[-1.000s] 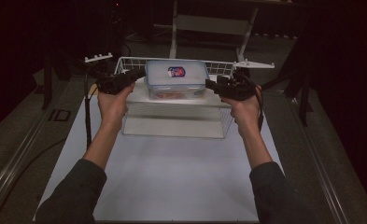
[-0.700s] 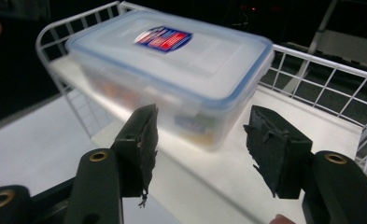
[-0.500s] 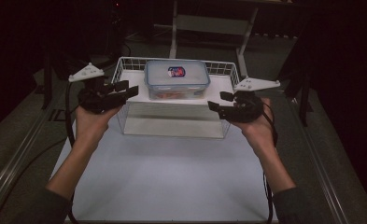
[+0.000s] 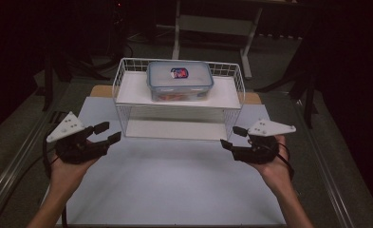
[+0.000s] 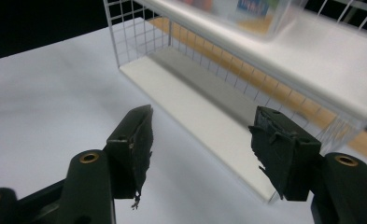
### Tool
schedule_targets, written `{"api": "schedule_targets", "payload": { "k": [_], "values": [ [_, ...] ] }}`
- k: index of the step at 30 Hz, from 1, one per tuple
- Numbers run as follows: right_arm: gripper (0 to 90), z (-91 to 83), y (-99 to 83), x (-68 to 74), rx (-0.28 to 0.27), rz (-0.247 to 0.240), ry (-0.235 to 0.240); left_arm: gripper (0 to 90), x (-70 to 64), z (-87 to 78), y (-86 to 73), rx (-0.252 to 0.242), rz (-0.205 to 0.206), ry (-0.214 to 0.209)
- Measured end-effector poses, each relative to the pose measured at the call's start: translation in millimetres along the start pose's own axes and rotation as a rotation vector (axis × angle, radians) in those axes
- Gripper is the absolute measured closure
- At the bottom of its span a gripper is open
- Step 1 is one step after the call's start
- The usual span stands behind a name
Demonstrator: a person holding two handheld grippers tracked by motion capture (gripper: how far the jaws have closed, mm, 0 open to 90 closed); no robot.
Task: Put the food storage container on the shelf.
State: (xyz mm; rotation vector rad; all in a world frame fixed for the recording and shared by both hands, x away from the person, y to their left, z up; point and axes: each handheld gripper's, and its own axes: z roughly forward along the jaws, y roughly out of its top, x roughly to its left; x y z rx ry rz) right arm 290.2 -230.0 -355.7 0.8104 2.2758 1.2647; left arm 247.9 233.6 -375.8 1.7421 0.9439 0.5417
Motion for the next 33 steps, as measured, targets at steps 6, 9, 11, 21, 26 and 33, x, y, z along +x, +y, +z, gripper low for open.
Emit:
{"api": "schedule_targets", "payload": {
  "k": [6,9,11,21,26,33],
  "values": [
    [36.2,-8.8,-34.3,7.3,-0.005,0.023,-0.023,41.7,-4.6,-1.5,-38.3,0.039,-0.005,0.017],
    [35.8,-12.9,-50.5,11.4,-0.011,0.051,-0.023,41.2,-6.8,-2.4,-54.1,0.050,-0.008,0.029],
    [35.4,-14.7,-59.7,14.2,-0.008,0.051,-0.035,41.2,-8.1,-3.2,-65.3,0.050,-0.016,0.035],
    [35.0,-14.5,-108.8,27.0,0.002,0.062,-0.075,40.8,-5.3,-3.8,-92.4,0.056,-0.022,0.083],
    [35.0,-16.7,-118.2,25.2,-0.029,0.090,-0.110,40.9,-3.8,-2.8,-99.0,0.052,-0.042,0.092],
    [35.0,-16.5,-121.8,23.1,-0.048,0.092,-0.146,40.9,-4.1,3.0,-100.3,0.056,-0.032,0.100]
  ]
}}
